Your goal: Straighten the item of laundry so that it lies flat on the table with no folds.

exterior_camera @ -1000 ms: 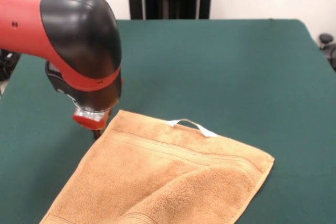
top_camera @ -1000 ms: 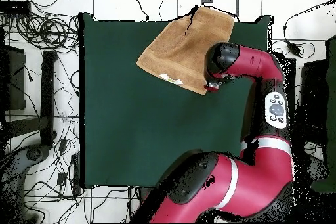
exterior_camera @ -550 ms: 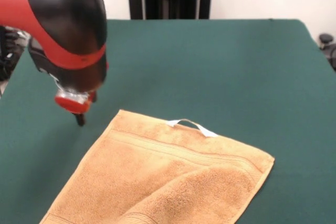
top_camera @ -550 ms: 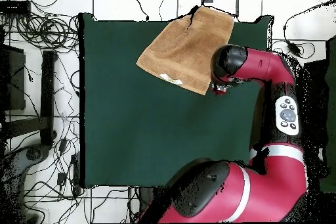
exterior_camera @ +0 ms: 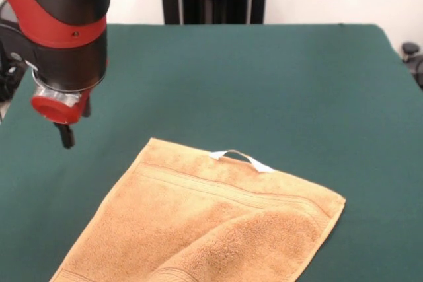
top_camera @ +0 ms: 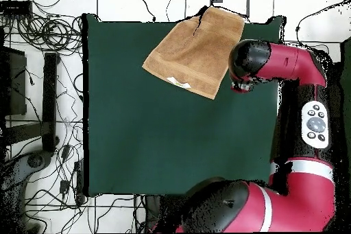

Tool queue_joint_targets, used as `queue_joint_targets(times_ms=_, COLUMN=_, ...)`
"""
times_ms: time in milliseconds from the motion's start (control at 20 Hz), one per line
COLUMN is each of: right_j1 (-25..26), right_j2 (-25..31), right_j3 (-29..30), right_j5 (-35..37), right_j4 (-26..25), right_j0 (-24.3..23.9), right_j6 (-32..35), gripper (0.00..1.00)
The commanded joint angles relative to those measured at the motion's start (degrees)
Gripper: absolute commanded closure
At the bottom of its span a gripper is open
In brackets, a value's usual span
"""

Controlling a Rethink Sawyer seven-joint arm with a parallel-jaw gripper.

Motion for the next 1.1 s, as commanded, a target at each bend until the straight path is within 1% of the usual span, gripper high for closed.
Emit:
queue_joint_targets(times_ms=50, right_j1=0.59, right_j2=9.6, right_j3=11.18, right_j5=-6.16, right_j4=-4.69, right_j0=0.04, right_j6=-21.28, gripper=0.0)
queue_joint_targets(times_ms=250, right_j1=0.24, right_j2=9.29, right_j3=12.45, right_j5=-7.2, right_j4=-4.45, right_j0=-0.23, right_j6=-16.96, gripper=0.0)
queue_joint_targets(times_ms=350, right_j1=0.29, right_j2=8.69, right_j3=12.82, right_j5=-7.56, right_j4=-3.86, right_j0=-0.21, right_j6=-12.45, gripper=0.0)
queue_joint_targets(times_ms=450, right_j1=0.6, right_j2=7.41, right_j3=12.22, right_j5=-5.91, right_j4=-3.13, right_j0=0.4, right_j6=-7.36, gripper=0.0)
queue_joint_targets(times_ms=750, right_j1=1.68, right_j2=6.02, right_j3=13.39, right_j5=-3.88, right_j4=1.45, right_j0=-0.15, right_j6=4.74, gripper=0.0)
queue_joint_targets(times_ms=900, right_j1=2.5, right_j2=5.25, right_j3=12.81, right_j5=-0.81, right_j4=3.91, right_j0=-0.09, right_j6=8.49, gripper=0.0)
queue_joint_targets(times_ms=1100, right_j1=3.44, right_j2=5.09, right_j3=11.84, right_j5=-0.94, right_j4=6.66, right_j0=-0.44, right_j6=10.71, gripper=0.0)
